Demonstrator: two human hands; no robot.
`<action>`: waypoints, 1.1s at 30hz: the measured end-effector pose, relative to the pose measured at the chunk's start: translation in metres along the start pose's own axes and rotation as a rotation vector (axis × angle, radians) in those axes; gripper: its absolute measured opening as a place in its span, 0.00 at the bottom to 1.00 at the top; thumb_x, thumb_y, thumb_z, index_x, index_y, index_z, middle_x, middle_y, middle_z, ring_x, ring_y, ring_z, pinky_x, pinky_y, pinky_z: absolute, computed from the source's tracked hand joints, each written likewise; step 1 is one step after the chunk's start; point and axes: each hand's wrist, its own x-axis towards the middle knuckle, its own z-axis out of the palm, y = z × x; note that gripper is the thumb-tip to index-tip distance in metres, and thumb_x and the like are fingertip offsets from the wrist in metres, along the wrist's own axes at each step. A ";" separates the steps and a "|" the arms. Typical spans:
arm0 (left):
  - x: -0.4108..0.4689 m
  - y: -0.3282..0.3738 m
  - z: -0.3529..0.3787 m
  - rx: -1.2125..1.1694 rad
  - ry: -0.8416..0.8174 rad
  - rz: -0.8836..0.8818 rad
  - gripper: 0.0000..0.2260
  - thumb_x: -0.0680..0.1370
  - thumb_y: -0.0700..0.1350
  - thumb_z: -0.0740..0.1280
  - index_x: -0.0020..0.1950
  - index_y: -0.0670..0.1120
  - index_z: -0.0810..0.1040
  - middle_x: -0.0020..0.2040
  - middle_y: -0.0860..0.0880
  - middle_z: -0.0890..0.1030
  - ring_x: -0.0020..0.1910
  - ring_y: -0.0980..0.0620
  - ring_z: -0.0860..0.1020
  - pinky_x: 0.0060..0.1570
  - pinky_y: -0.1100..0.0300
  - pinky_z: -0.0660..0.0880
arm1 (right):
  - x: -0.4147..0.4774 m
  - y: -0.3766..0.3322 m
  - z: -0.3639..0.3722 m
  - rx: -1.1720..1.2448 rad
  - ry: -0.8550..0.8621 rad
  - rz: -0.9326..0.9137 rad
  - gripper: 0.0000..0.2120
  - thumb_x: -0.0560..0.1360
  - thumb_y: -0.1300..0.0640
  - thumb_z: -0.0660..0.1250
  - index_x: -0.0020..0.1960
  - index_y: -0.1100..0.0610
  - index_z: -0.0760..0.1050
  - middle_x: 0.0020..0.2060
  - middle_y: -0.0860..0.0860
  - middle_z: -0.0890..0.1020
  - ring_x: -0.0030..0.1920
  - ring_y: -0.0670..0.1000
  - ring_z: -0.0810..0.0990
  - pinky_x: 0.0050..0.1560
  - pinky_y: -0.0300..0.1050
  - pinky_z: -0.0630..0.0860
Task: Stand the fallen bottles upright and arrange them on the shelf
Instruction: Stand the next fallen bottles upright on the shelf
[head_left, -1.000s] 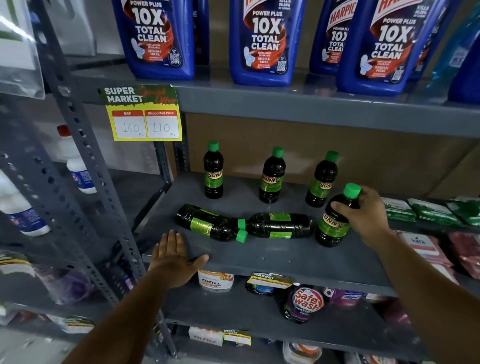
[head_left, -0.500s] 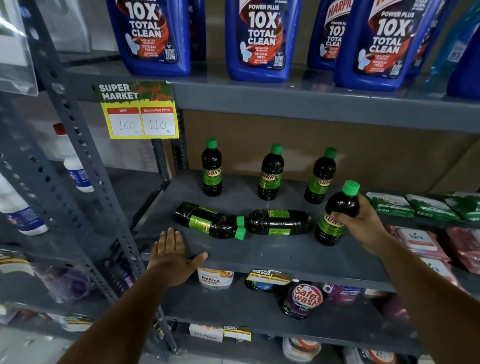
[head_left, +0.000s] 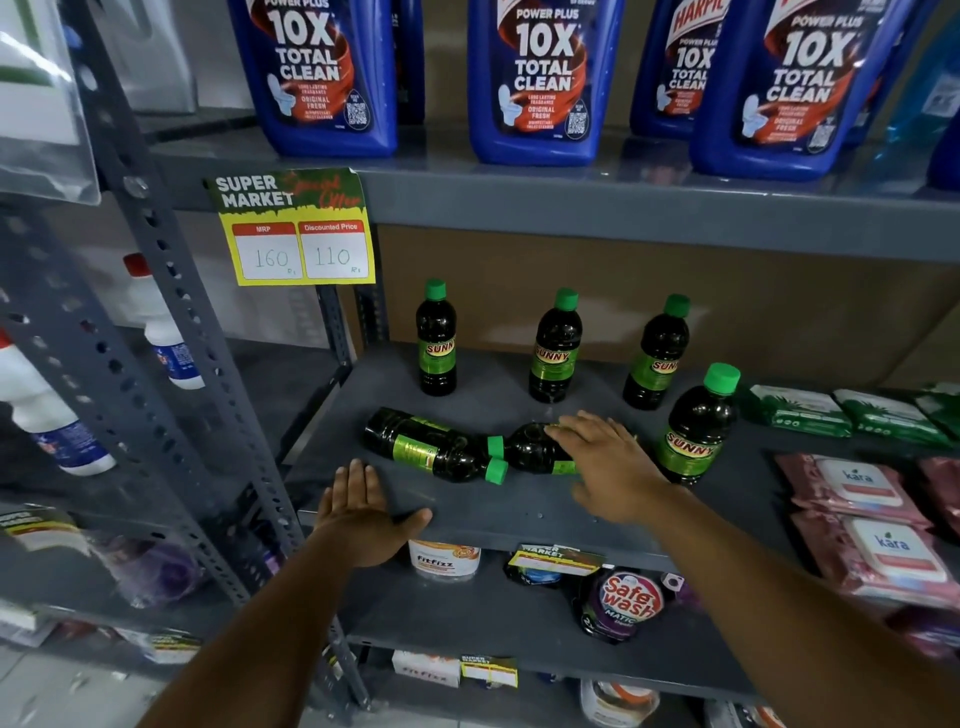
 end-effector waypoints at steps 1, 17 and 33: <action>-0.001 0.001 -0.001 -0.002 -0.004 -0.001 0.52 0.69 0.77 0.47 0.74 0.42 0.29 0.76 0.42 0.30 0.75 0.43 0.32 0.73 0.46 0.36 | 0.008 0.000 0.004 -0.033 -0.087 0.050 0.41 0.73 0.58 0.67 0.79 0.50 0.50 0.79 0.53 0.55 0.78 0.57 0.51 0.74 0.57 0.48; 0.000 -0.001 0.002 -0.027 0.048 0.009 0.52 0.69 0.77 0.48 0.75 0.41 0.30 0.77 0.41 0.32 0.76 0.42 0.34 0.73 0.46 0.37 | 0.030 -0.009 0.027 0.801 0.593 0.347 0.31 0.74 0.58 0.71 0.73 0.58 0.62 0.65 0.57 0.74 0.67 0.58 0.71 0.65 0.49 0.66; 0.001 -0.001 0.007 -0.042 0.128 0.018 0.52 0.69 0.76 0.50 0.77 0.42 0.36 0.78 0.41 0.37 0.77 0.42 0.38 0.74 0.46 0.40 | 0.023 -0.009 0.043 1.026 0.601 0.575 0.40 0.57 0.47 0.74 0.66 0.51 0.64 0.48 0.41 0.77 0.52 0.51 0.80 0.41 0.33 0.72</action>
